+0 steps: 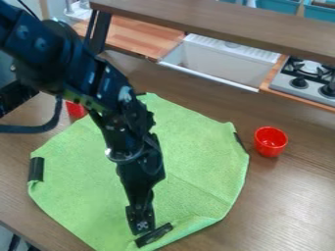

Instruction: Move the blue cube from the edge of cloth on the table to right

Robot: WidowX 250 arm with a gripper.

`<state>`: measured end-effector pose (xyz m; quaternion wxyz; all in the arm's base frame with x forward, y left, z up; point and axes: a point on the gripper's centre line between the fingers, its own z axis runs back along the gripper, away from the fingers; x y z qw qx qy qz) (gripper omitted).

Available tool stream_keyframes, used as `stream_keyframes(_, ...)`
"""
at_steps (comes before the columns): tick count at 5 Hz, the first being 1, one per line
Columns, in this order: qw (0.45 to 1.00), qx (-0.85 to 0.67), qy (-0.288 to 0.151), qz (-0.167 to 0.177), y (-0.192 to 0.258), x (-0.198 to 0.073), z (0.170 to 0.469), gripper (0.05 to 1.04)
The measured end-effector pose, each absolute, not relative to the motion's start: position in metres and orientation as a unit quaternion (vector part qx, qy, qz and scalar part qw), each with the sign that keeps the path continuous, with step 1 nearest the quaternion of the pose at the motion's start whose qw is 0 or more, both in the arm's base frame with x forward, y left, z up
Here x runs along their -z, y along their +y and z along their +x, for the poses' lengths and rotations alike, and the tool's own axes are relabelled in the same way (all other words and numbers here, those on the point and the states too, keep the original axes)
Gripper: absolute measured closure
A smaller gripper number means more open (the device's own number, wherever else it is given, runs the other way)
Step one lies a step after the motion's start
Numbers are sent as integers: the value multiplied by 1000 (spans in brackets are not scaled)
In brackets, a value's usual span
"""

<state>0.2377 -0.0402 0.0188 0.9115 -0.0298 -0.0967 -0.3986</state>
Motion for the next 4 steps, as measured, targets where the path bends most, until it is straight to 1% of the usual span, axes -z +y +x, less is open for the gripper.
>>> stream_keyframes(1,911,399,-100,-25,-42,-10,240,382)
stream_keyframes(2,910,400,-110,-23,-43,-10,241,627)
stream_keyframes(3,910,399,-110,-30,-44,-10,241,631)
stream_keyframes(4,909,395,-123,-43,-43,-24,243,631)
